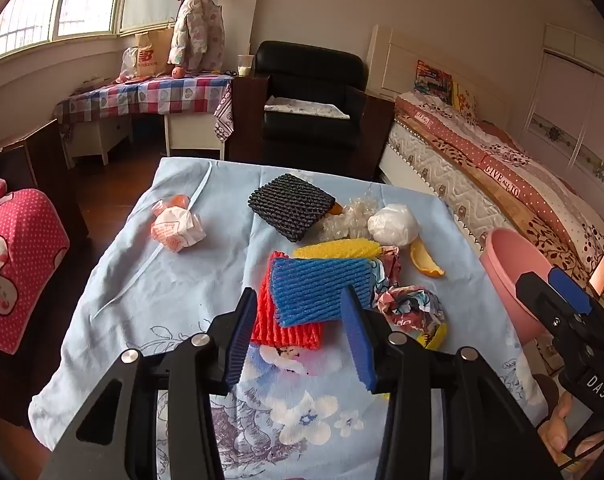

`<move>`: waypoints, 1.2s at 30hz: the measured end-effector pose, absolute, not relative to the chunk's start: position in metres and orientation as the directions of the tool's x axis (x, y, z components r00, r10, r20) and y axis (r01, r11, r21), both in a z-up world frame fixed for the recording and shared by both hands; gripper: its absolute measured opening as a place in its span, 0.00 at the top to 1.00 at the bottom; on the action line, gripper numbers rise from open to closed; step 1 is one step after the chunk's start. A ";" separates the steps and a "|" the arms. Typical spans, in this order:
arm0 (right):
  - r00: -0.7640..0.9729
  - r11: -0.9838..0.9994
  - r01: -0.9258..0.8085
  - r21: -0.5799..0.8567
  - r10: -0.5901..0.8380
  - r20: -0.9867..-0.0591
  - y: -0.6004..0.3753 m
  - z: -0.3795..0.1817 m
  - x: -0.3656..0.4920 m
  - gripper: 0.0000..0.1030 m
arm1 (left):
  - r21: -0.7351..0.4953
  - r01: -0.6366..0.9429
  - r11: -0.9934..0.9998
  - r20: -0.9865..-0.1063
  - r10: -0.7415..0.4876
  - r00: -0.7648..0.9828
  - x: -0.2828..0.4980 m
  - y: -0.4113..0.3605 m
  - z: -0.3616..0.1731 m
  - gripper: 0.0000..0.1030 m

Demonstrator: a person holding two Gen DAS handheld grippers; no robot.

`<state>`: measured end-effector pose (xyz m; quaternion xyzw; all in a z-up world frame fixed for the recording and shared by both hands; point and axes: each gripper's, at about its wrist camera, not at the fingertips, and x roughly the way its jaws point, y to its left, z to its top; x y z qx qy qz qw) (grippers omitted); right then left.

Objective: Collect trash

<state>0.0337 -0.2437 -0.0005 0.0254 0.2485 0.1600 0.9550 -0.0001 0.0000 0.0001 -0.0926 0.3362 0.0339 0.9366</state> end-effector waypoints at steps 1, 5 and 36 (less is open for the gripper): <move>0.828 0.947 -0.294 0.129 0.320 -0.461 -0.244 0.000 0.033 0.05 | -0.150 -0.125 0.981 -0.637 0.001 0.771 0.000 0.000 0.000 0.58; 0.826 0.946 -0.295 0.132 0.323 -0.462 -0.244 0.000 0.032 0.05 | -0.158 -0.124 0.980 -0.636 -0.005 0.772 0.000 0.000 0.000 0.58; 0.843 0.949 -0.288 0.125 0.314 -0.437 -0.249 0.008 0.016 0.05 | -0.150 -0.122 0.981 -0.627 0.001 0.779 -0.015 -0.002 0.008 0.45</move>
